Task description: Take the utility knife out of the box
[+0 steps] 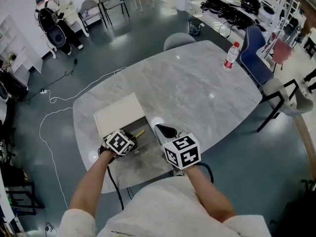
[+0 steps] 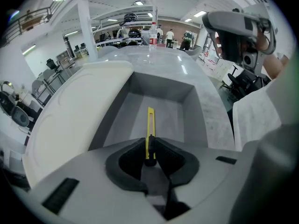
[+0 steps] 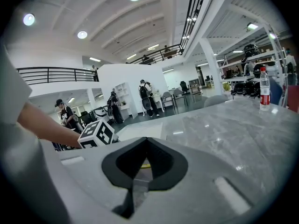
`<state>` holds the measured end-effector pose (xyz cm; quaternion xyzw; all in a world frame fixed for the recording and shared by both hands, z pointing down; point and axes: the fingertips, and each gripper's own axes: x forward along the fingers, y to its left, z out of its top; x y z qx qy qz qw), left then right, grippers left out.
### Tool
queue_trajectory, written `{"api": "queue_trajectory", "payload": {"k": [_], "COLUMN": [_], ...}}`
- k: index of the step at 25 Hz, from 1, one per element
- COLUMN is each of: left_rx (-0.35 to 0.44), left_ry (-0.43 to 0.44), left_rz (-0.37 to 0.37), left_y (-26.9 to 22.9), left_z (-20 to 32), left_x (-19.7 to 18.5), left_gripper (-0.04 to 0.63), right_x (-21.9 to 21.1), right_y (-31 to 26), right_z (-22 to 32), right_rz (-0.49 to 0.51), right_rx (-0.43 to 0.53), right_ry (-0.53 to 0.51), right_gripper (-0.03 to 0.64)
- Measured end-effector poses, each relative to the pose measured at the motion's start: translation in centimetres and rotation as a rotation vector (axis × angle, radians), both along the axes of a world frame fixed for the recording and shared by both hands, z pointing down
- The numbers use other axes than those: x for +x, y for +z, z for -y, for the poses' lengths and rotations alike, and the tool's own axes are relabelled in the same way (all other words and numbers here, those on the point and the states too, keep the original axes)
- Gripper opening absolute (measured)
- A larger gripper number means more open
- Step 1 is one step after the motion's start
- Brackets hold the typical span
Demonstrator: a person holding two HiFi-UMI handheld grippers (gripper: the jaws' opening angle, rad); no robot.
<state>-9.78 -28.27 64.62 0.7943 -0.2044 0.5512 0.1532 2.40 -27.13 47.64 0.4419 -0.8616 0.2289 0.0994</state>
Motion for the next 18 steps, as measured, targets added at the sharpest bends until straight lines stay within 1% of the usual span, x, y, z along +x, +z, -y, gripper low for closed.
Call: {"api": "queue_trajectory", "payload": {"k": [5, 8, 12, 18], "left_rx": [0.021, 0.033, 0.06, 0.127], "left_ry": [-0.027, -0.056, -0.072, -0.099], "left_rz": [0.005, -0.021, -0.044, -0.093], "left_y": [0.0, -0.4, -1.4, -3.9], "left_z": [-0.2, -0.1, -0.1, -0.1], "left_x": [0.0, 0.0, 0.5, 1.1], "left_gripper": [0.06, 0.06, 0.06, 0.06], "right_x": [0.5, 0.3, 0.0, -1.3], "right_y": [0.2, 0.2, 0.3, 0.3], "right_z": [-0.6, -0.7, -0.7, -0.8], "right_rz": [-0.001, 0.0, -0.002, -0.004], "right_rx": [-0.002, -0.003, -0.011, -0.011], "right_ry": [0.004, -0.003, -0.026, -0.071], "right_gripper": [0.005, 0.005, 0.005, 0.005]}}
